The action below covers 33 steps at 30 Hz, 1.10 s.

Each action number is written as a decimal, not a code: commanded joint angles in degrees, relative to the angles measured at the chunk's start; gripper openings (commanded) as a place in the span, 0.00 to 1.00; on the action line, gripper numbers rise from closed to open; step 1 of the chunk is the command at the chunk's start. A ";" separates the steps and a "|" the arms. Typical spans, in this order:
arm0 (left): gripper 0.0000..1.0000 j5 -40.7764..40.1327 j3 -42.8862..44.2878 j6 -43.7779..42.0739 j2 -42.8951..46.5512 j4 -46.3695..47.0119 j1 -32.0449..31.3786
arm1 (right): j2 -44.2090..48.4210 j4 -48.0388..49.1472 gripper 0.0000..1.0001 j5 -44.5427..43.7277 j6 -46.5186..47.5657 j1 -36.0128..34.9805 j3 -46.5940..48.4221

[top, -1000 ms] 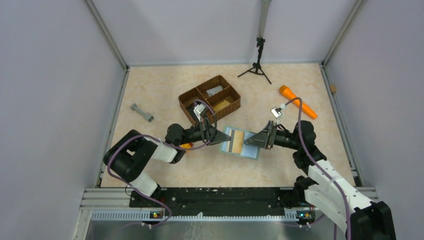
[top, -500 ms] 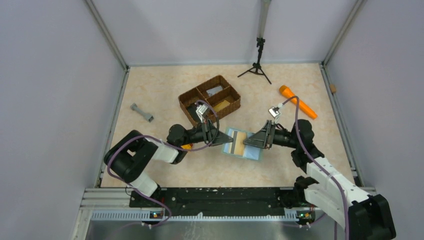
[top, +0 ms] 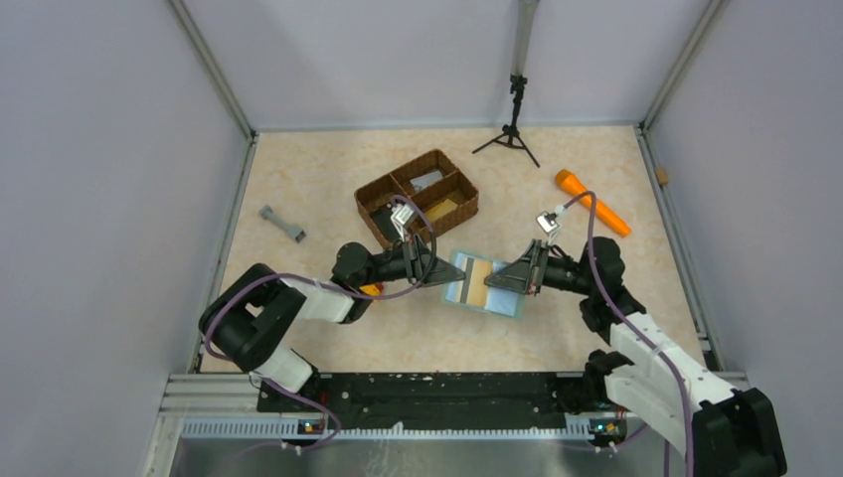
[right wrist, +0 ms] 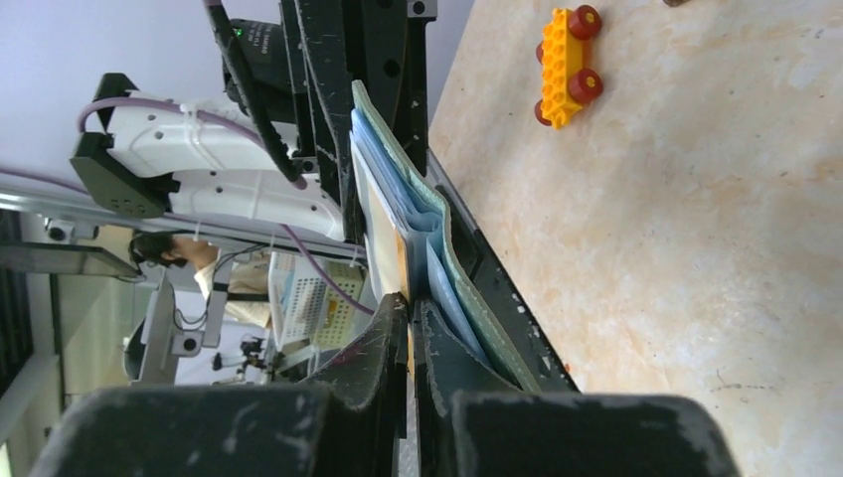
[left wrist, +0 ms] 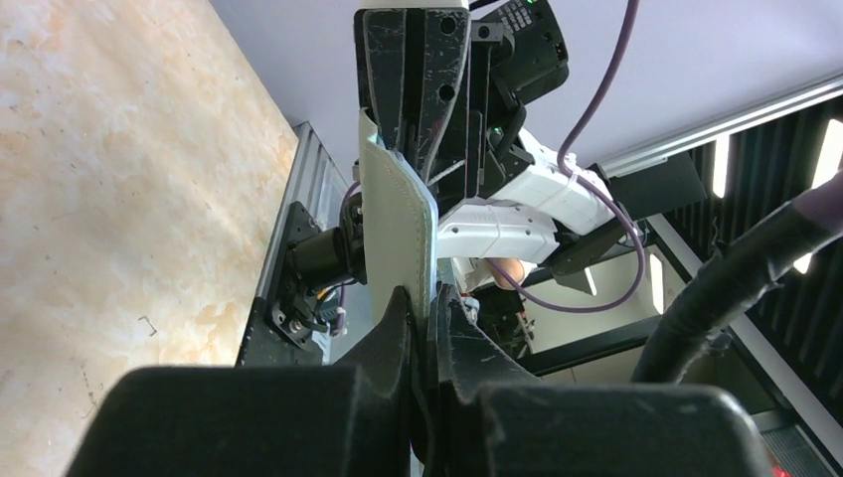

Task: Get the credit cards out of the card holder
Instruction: Remove the credit card from the card holder.

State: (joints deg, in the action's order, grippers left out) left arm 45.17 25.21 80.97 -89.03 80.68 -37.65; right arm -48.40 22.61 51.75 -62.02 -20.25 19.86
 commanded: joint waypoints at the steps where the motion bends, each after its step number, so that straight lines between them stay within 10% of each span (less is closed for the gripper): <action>1: 0.00 -1.88 2.69 -3.89 2.22 -4.17 -2.68 | 1.79 -6.13 0.00 -0.60 6.31 -1.28 3.98; 8: 0.17 -1.24 3.35 -4.94 3.43 -6.13 -2.50 | 3.32 -15.75 0.00 -4.52 12.46 -1.30 5.76; 11: 0.01 -1.14 3.23 -4.51 3.14 -5.61 -2.28 | 3.10 -15.73 0.00 -4.46 12.30 -1.28 5.77; 33: 0.01 -0.68 -0.85 0.00 2.92 2.96 0.64 | 3.58 -21.05 0.00 -4.79 15.84 1.46 4.95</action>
State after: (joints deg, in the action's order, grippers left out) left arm 44.14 24.45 79.48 -87.96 75.46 -37.80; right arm -45.52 3.60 48.29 -48.51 -19.97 24.12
